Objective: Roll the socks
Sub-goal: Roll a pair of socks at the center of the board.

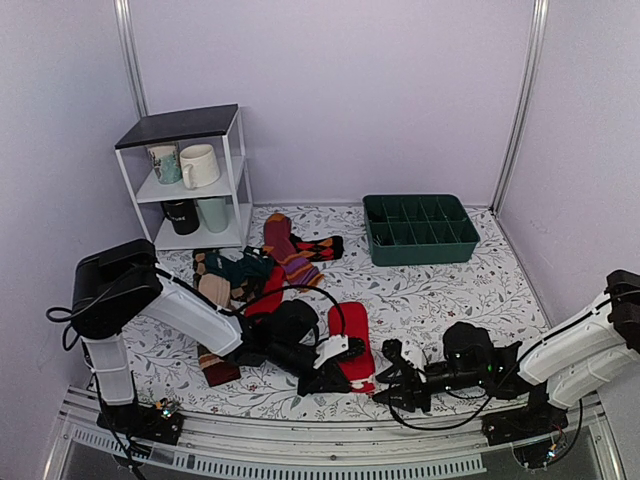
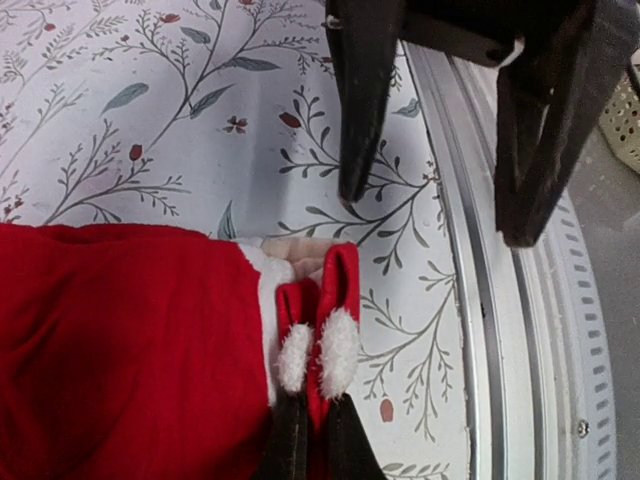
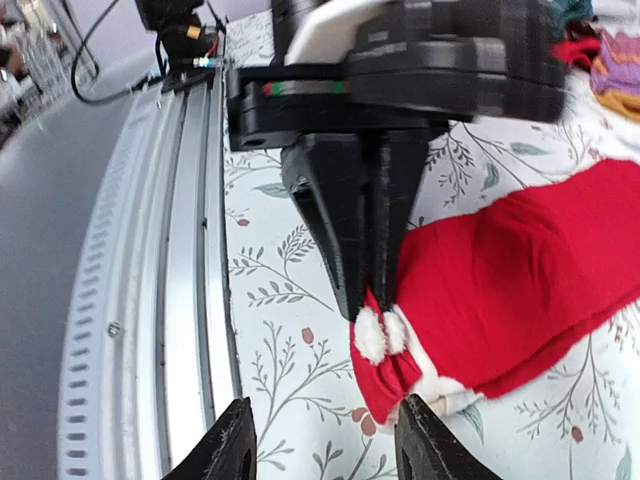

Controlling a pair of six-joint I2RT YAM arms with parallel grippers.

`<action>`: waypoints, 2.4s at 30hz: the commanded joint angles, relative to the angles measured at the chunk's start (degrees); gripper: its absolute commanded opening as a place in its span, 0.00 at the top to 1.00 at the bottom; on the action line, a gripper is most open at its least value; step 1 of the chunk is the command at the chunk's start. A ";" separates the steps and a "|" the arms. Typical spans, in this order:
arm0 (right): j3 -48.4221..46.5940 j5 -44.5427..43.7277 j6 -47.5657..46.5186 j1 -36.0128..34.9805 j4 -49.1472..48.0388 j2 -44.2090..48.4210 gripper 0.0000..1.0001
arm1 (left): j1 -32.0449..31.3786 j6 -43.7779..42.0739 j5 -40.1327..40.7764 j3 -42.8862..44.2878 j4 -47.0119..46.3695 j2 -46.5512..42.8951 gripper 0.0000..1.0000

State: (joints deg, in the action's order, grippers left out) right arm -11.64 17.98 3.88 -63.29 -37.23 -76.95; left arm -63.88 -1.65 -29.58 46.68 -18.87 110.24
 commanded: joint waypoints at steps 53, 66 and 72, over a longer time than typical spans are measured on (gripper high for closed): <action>-8.84 -20.69 -13.58 -10.83 -0.96 -14.62 0.51 | 1.04 0.43 -2.32 -2.86 13.07 5.87 1.00; -9.30 -17.10 -6.99 -8.49 2.36 -17.19 0.89 | 1.04 0.07 -2.50 -2.57 13.29 6.26 1.00; -10.25 -11.63 -1.66 -5.53 7.40 -17.10 0.94 | 1.07 0.70 4.37 -3.75 11.37 3.80 1.00</action>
State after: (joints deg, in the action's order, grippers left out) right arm -20.62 1.39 -3.16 -70.83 -36.86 -92.23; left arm -62.41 -1.43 -33.91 47.05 -19.22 111.46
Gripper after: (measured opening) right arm 0.068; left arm 0.027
